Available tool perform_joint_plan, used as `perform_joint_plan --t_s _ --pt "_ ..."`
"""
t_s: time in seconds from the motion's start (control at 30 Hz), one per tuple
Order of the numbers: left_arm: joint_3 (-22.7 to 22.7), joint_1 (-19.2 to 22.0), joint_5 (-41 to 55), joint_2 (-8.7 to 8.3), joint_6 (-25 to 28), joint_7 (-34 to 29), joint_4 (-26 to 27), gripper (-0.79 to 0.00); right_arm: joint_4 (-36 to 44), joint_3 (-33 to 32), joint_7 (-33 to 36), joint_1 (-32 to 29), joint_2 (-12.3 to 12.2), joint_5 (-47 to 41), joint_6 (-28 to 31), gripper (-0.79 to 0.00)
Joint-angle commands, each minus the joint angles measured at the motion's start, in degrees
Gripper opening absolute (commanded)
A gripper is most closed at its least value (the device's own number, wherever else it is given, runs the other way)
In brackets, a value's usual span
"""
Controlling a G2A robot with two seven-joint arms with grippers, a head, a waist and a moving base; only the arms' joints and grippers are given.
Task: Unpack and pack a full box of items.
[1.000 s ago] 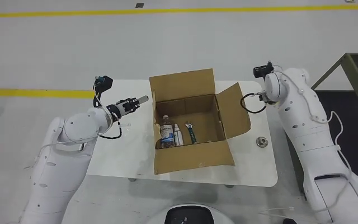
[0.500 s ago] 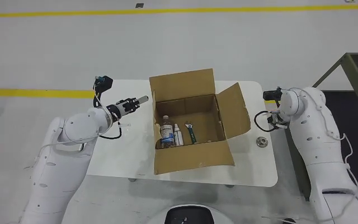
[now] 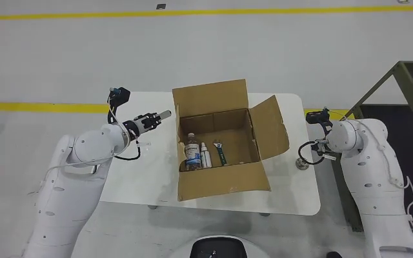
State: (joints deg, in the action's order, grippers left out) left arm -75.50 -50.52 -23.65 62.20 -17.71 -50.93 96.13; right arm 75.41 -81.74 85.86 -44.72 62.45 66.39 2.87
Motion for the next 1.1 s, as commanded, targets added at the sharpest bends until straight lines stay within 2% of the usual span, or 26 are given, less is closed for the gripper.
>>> perform_joint_plan --t_s 0.0,0.33,0.37,0.4,0.47,0.5,0.53,0.67,0.87,1.07 --pt "0.0 0.0 0.0 0.0 0.0 0.0 0.0 0.0 0.0 0.0 0.0 0.0 0.0 0.0 0.0 -0.785" --pt "0.0 0.0 0.0 0.0 0.0 0.0 0.0 0.0 -4.3 4.2 -4.2 -2.7 0.5 0.8 0.0 -0.785" --pt "0.0 0.0 0.0 0.0 0.0 0.0 0.0 0.0 -4.6 4.3 -4.6 -2.6 0.6 0.7 0.1 -0.736" --pt "0.0 0.0 0.0 0.0 0.0 0.0 0.0 0.0 -4.9 4.5 -4.8 -2.6 0.6 0.5 0.4 -0.64" --pt "0.0 0.0 0.0 0.0 0.0 0.0 0.0 0.0 -5.5 4.7 -5.1 -2.3 0.6 0.6 0.5 -0.573" --pt "0.0 0.0 0.0 0.0 0.0 0.0 0.0 0.0 -5.8 4.8 -5.3 -2.0 0.6 0.6 0.6 -0.502" --pt "0.0 0.0 0.0 0.0 0.0 0.0 0.0 0.0 -6.2 4.9 -5.5 -1.8 0.6 0.6 0.7 -0.483" --pt "0.0 0.0 0.0 0.0 0.0 0.0 0.0 0.0 -8.1 5.4 -6.9 -0.8 0.7 -0.1 1.0 -0.453" --pt "0.0 0.0 0.0 0.0 0.0 0.0 0.0 0.0 -11.5 7.0 -8.7 0.7 1.0 0.8 0.5 -0.483" --pt "0.0 0.0 0.0 0.0 0.0 0.0 0.0 0.0 -13.8 8.1 -9.7 1.5 1.3 0.7 0.8 -0.477"
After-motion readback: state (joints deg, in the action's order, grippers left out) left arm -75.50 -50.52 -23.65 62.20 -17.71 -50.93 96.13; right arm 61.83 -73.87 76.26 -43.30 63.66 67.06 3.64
